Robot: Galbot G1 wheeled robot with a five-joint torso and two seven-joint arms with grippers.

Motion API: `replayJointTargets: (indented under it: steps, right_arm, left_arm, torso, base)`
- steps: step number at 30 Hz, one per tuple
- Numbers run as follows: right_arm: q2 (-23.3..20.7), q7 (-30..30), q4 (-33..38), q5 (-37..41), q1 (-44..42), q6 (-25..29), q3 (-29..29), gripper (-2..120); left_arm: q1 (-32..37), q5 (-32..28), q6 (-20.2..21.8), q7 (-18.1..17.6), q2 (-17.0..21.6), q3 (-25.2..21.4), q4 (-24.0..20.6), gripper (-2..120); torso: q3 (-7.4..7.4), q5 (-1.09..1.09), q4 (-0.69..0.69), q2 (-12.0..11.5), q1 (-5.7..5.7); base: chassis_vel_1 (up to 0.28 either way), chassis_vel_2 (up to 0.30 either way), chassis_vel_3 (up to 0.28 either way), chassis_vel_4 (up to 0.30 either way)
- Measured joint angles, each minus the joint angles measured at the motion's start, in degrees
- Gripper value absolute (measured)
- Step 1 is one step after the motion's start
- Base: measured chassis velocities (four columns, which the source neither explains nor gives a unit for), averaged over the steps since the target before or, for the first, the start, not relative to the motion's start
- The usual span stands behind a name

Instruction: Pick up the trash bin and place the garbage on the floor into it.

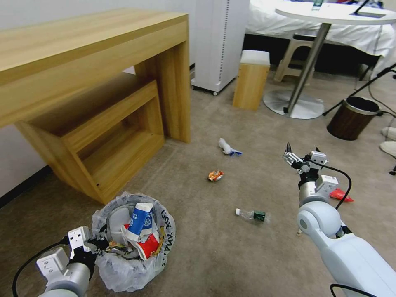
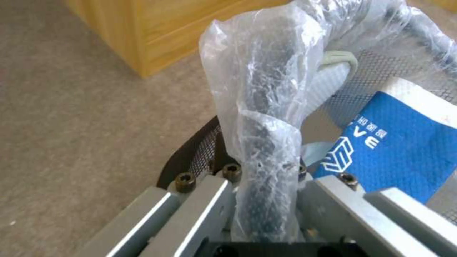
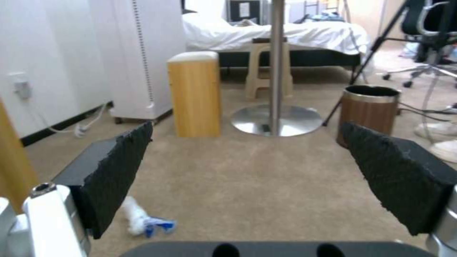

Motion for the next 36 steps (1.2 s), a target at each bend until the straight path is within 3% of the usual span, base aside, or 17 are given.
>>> replayJointTargets:
  steps: [10,36]
  right_arm:
    - [0.4,-0.1,0.0,-0.6,-0.2,0.5,-0.1,100]
    - [0.5,-1.5,0.3,-0.6,-1.6,0.7,0.9,96]
  left_arm:
    - [-0.2,-0.1,-0.4,0.0,0.1,0.2,0.2,1]
    - [-0.1,-0.1,-1.0,0.0,0.0,0.1,0.6,1]
  torso:
    - [0.0,0.0,-0.03,0.0,0.0]
    - [-0.01,0.0,0.0,0.0,0.0]
  base:
    - [-0.056,-0.065,-0.065,-0.063]
    - [-0.02,0.023,0.025,-0.022]
